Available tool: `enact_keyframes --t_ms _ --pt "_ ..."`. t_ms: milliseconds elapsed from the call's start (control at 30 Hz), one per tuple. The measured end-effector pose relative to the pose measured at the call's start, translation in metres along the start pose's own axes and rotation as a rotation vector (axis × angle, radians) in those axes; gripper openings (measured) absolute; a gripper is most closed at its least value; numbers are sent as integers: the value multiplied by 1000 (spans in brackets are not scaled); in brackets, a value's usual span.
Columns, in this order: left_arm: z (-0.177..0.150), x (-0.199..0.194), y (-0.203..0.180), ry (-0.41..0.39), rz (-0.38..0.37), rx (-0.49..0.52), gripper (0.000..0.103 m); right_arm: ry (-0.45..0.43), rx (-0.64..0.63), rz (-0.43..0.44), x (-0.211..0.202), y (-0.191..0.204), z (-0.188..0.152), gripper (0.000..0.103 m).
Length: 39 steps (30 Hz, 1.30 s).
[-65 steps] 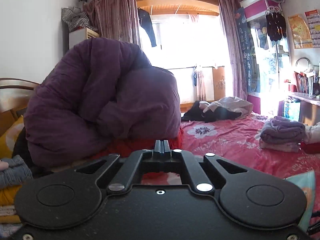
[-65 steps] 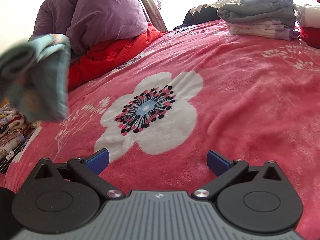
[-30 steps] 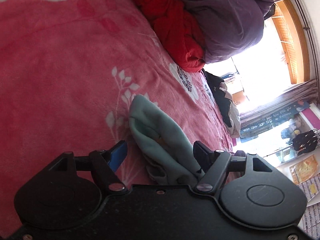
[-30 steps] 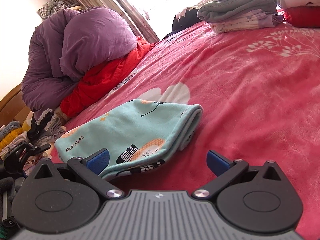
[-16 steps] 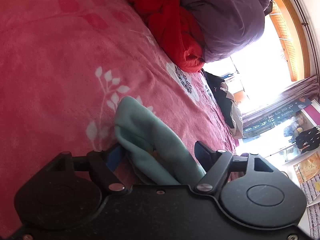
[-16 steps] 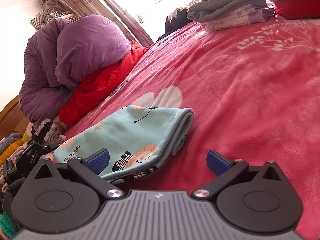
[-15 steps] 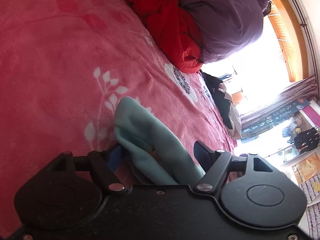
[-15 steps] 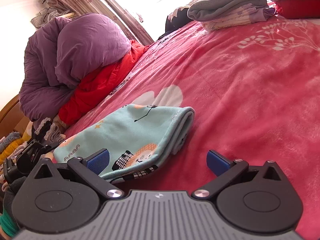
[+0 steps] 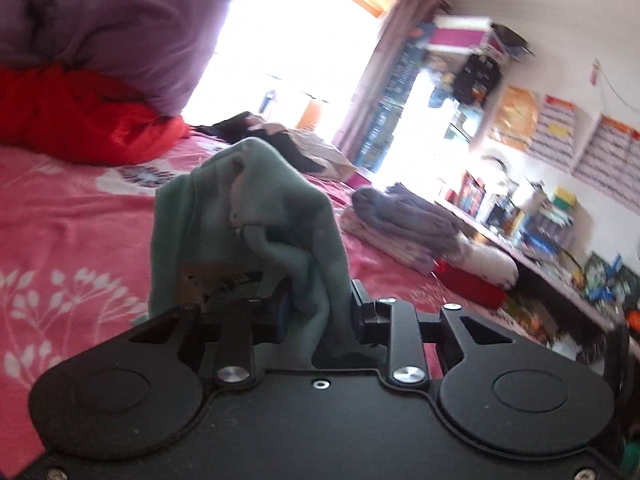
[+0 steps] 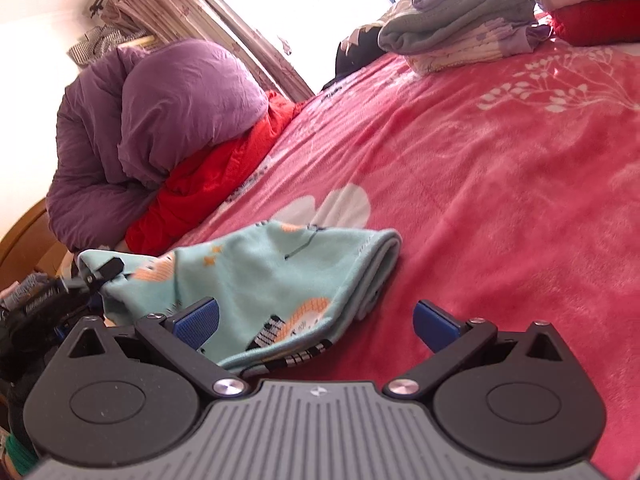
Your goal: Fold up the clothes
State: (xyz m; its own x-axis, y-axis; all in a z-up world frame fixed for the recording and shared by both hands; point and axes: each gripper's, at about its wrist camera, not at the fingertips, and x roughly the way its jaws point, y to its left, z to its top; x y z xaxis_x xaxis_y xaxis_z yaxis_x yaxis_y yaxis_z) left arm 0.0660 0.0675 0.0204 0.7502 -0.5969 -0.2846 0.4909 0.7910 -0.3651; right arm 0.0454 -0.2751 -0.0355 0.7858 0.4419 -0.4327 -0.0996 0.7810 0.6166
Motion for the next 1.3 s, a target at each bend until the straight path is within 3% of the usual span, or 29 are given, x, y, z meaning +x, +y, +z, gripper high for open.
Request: enact_keyframes --t_ms 167,300,400,467,567,667,867,1100,1300 --pt "-17 25 -44 133 -108 248 27 -45 18 19 -19 -5 11 103" --pt "-35 35 -69 198 -116 359 25 -55 -54 47 -36 5 16 103" --pt "-41 35 -75 193 -56 336 25 -28 -183 89 -45 29 18 103" --pt "-45 29 -83 156 31 323 24 -6 -283 112 -47 50 19 103" --pt "-54 24 -103 101 172 393 23 41 -385 151 -45 82 29 101" --pt "-64 30 -115 89 231 443 23 100 -449 199 -35 116 50 96" --pt "-69 29 -120 60 269 534 22 350 -639 271 8 194 85 96" --pt "-79 28 -129 63 261 608 20 693 -984 119 80 276 57 96" --pt "-75 28 -125 66 249 578 20 945 -1200 -34 134 301 -2 100"
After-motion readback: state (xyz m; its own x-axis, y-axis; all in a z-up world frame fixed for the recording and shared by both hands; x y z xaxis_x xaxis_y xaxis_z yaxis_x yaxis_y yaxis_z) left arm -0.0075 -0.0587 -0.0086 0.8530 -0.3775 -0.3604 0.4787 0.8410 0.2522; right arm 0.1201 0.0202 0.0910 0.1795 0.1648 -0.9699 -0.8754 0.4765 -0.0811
